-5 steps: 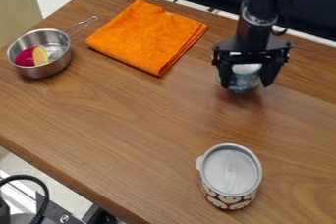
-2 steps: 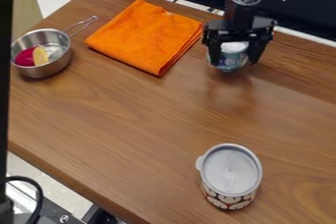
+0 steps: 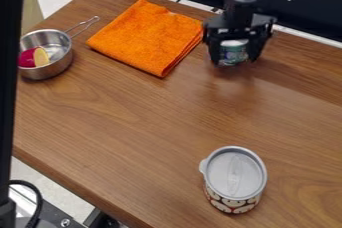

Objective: Move to the counterpart of the can

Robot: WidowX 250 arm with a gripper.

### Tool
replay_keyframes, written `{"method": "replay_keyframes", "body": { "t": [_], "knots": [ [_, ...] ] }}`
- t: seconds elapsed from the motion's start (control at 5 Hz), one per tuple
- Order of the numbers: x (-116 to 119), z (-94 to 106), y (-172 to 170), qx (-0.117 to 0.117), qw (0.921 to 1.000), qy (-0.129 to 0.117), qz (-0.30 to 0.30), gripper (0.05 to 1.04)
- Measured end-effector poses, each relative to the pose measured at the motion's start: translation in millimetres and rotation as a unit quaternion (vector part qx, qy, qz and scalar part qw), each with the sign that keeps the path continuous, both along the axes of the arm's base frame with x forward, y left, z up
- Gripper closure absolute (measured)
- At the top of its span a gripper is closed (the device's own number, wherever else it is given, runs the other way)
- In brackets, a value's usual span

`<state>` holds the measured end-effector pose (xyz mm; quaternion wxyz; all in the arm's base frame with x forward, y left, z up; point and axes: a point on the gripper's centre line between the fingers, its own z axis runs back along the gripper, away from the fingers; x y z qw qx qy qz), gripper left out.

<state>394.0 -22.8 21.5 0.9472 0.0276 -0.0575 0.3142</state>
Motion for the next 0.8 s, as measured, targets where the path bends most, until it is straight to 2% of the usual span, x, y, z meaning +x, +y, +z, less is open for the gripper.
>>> {"method": "replay_keyframes", "body": {
  "t": [0.4,0.6,0.8],
  "knots": [
    [-42,29.0,-22,-0.024,0.998,-0.024,-0.054,0.088],
    [-62,41.3,-29,-0.027,0.996,-0.037,-0.077,0.088],
    [-88,43.2,-29,-0.03,0.994,-0.041,-0.097,0.088]
  ]
}}
